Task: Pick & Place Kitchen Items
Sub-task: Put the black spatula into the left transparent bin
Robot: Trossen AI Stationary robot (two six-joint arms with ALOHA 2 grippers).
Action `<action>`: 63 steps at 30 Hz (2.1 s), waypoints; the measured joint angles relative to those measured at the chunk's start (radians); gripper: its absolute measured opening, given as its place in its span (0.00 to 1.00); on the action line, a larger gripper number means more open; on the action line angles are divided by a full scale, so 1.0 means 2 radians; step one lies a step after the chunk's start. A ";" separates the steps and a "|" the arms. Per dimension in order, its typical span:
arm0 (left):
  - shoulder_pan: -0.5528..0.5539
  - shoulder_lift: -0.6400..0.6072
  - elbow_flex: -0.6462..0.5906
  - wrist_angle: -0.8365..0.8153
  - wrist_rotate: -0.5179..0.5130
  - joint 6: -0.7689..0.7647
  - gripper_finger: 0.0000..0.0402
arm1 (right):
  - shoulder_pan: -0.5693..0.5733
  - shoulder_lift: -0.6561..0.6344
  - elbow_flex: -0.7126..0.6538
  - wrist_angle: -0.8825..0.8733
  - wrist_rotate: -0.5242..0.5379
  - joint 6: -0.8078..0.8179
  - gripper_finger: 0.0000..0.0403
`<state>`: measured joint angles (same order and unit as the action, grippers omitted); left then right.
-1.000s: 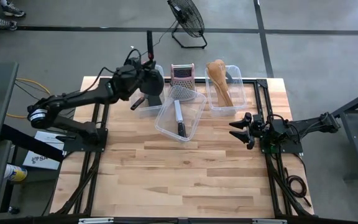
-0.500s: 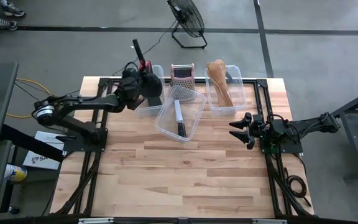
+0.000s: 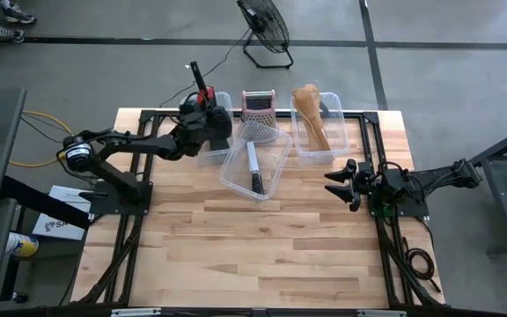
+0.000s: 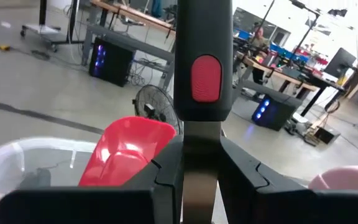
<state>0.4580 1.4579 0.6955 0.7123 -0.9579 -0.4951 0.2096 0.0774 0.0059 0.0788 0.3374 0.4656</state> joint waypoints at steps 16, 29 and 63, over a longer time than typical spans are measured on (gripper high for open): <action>0.000 0.024 0.002 -0.040 0.023 -0.115 0.16 | 0.000 0.000 0.000 0.000 0.000 0.000 0.59; 0.000 0.023 0.002 -0.089 -0.001 -0.047 0.16 | 0.000 0.000 0.000 0.000 0.000 0.000 0.59; 0.000 0.013 0.007 -0.195 0.046 -0.012 0.51 | 0.000 0.000 0.000 0.000 0.000 0.000 0.59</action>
<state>0.4580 1.4832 0.7087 0.3219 -0.8661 -0.5196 0.2094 0.0774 0.0055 0.0786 0.3374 0.4656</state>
